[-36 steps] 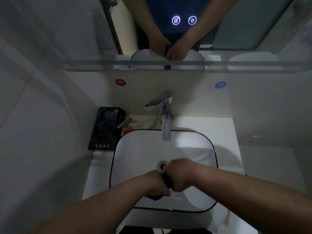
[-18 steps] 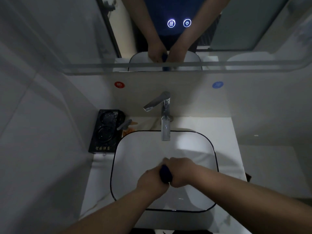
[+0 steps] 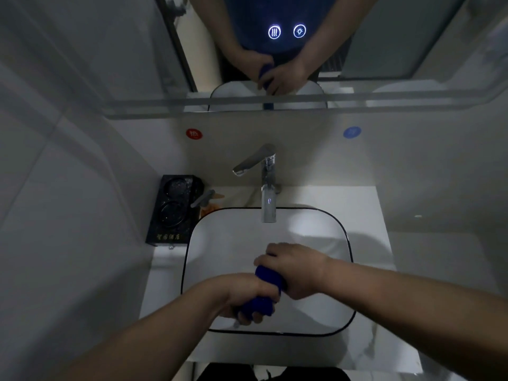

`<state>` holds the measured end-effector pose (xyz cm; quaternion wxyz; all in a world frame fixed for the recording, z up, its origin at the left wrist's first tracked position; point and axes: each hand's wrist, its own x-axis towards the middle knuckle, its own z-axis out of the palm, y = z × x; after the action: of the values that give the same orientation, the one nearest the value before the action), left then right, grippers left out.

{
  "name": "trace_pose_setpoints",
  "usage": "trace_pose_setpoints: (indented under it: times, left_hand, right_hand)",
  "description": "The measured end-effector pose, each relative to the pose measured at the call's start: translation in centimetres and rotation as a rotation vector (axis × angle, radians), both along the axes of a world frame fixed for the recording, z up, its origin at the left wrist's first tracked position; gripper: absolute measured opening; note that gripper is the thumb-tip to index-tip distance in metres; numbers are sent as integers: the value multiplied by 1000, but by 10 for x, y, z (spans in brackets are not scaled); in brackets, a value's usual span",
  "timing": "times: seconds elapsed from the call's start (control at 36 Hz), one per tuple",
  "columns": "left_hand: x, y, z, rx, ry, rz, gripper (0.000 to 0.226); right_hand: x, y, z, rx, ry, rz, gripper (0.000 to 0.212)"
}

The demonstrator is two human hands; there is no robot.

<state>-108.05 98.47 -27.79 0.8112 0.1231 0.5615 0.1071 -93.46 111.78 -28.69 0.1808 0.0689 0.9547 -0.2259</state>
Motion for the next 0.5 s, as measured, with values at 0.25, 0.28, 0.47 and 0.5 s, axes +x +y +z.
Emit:
trace_pose_setpoints:
  times: [0.25, 0.28, 0.47, 0.5]
  left_hand:
    - [26, 16, -22, 307, 665, -420, 21]
    - [29, 16, -26, 341, 751, -435, 22]
    - [34, 8, -41, 602, 1174, -463, 49]
    - [36, 7, -42, 641, 1225, -488, 45]
  right_hand:
    - [-22, -2, 13, 132, -395, 77, 39]
    - [-25, -1, 12, 151, -418, 68, 29]
    - [-42, 4, 3, 38, -631, -110, 16]
    - [-41, 5, 2, -26, -662, -150, 14]
